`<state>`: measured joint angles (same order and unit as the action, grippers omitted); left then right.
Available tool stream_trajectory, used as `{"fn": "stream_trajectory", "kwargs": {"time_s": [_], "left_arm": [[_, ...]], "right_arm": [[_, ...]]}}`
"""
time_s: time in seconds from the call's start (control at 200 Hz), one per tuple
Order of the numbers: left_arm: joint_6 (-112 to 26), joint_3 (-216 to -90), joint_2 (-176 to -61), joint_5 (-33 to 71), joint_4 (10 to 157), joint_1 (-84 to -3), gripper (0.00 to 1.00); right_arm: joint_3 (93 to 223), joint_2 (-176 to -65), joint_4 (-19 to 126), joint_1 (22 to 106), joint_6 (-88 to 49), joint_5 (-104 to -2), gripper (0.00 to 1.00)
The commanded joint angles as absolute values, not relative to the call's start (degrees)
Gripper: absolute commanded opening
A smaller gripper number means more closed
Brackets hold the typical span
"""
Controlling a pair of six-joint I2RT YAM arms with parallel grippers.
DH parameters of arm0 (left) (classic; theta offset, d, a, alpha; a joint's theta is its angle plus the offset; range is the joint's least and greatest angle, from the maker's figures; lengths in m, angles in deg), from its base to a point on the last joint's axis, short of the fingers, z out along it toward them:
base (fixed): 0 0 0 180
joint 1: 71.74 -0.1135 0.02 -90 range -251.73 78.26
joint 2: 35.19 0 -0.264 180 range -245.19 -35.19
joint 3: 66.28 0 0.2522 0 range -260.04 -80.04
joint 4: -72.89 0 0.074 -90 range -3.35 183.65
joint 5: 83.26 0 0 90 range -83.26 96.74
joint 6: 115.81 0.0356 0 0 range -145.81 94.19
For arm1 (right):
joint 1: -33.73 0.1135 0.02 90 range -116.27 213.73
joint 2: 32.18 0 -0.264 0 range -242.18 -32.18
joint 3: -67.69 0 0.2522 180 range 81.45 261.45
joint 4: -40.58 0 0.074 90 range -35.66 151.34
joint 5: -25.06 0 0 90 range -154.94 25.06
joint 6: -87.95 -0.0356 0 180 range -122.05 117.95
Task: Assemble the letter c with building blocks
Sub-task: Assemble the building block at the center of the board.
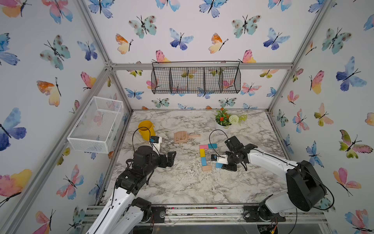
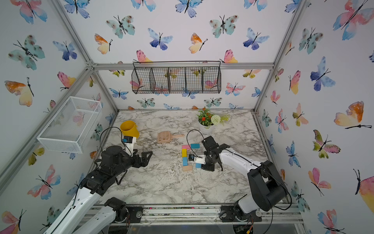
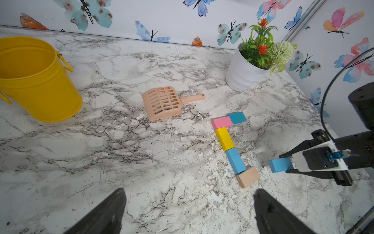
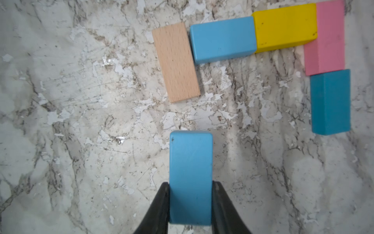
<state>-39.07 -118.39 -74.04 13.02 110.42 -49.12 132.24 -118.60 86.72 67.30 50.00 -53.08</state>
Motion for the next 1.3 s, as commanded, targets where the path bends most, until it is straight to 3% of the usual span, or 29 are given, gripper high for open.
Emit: {"fn": "stream_trajectory", "kwargs": {"time_s": [0.0,0.716,0.791,0.831,1.081,1.291], "left_arm": [[-38.29,-117.83,-73.26,13.75,109.21,-49.37,0.99],[-38.21,-117.75,-73.09,13.36,109.16,-49.38,0.99],[-38.21,-117.66,-73.15,13.35,109.22,-49.33,0.99],[-38.21,-117.7,-73.22,13.35,109.22,-49.33,0.99],[-38.21,-117.75,-73.3,13.35,109.19,-49.37,0.99],[-38.21,-117.7,-73.42,13.36,109.18,-49.34,0.99]], "right_arm": [[134.34,-120.73,86.93,67.01,51.56,-53.07,0.3],[134.56,-126.88,84.35,67.0,50.11,-51.61,0.32],[134.63,-126.89,84.67,66.99,49.8,-51.47,0.5],[134.45,-126.63,84.84,66.97,49.8,-51.17,0.53],[132.96,-122.63,83.33,66.97,49.04,-51.51,0.61],[131.61,-116.94,82.43,66.65,45.36,-49.0,0.59]]}}
